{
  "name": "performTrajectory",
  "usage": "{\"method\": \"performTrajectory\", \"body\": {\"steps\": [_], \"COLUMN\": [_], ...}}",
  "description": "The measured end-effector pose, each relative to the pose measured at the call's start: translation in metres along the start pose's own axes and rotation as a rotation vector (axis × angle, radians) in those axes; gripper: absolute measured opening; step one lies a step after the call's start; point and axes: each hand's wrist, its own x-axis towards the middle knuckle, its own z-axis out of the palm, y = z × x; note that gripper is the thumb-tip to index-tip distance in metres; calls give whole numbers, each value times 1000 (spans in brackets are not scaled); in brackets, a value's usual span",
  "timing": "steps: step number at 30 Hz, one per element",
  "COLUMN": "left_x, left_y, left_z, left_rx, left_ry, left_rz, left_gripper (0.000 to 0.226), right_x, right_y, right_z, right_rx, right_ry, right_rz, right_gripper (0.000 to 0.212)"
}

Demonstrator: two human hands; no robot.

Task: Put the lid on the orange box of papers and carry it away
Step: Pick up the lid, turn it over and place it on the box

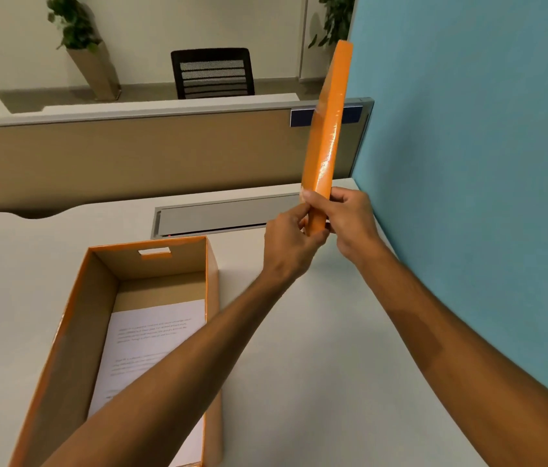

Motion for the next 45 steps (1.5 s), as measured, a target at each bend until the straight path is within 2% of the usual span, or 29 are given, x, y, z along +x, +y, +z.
{"method": "performTrajectory", "body": {"steps": [4,7,11,14,19,23,25,28,33,37,42,45], "left_x": [-14,-23,-37,-45,-47,-55,-66,-90,-128,-153,-177,-193], "left_y": [0,1,1,-5,-34,-62,-76,-95,-111,-110,-108,-114], "left_z": [-10,-24,-52,-83,-162,-226,-256,-293,-341,-370,-387,-388], "left_rx": [54,-8,-95,-98,-41,-95,-177,-270,-228,-198,-108,-8], "left_ry": [24,-13,-80,-61,43,-32,-111,-77,-39,-10,-44,-69], "left_rz": [41,58,104,77,-56,-326,-424,-522,-556,-569,-584,-594], "left_gripper": [61,62,61,61,68,80,71,60,61,60,54,49], "right_x": [-13,-26,-45,-62,-98,-133,-152,-178,-206,-219,-226,-230], "right_y": [-7,-15,-30,-42,-56,-54,-52,-49,-46,-46,-33,-18], "right_z": [6,9,11,14,28,48,61,82,113,130,138,142], "right_rx": [73,151,270,398,559,642,661,669,652,537,188,40], "right_ry": [45,53,54,36,-34,-91,-125,-171,-206,-180,-132,-124], "right_rz": [19,12,-37,-46,1,56,80,123,190,204,191,200], "right_gripper": [4,15,15,14,16,26,31,44,32,21,38,39]}}
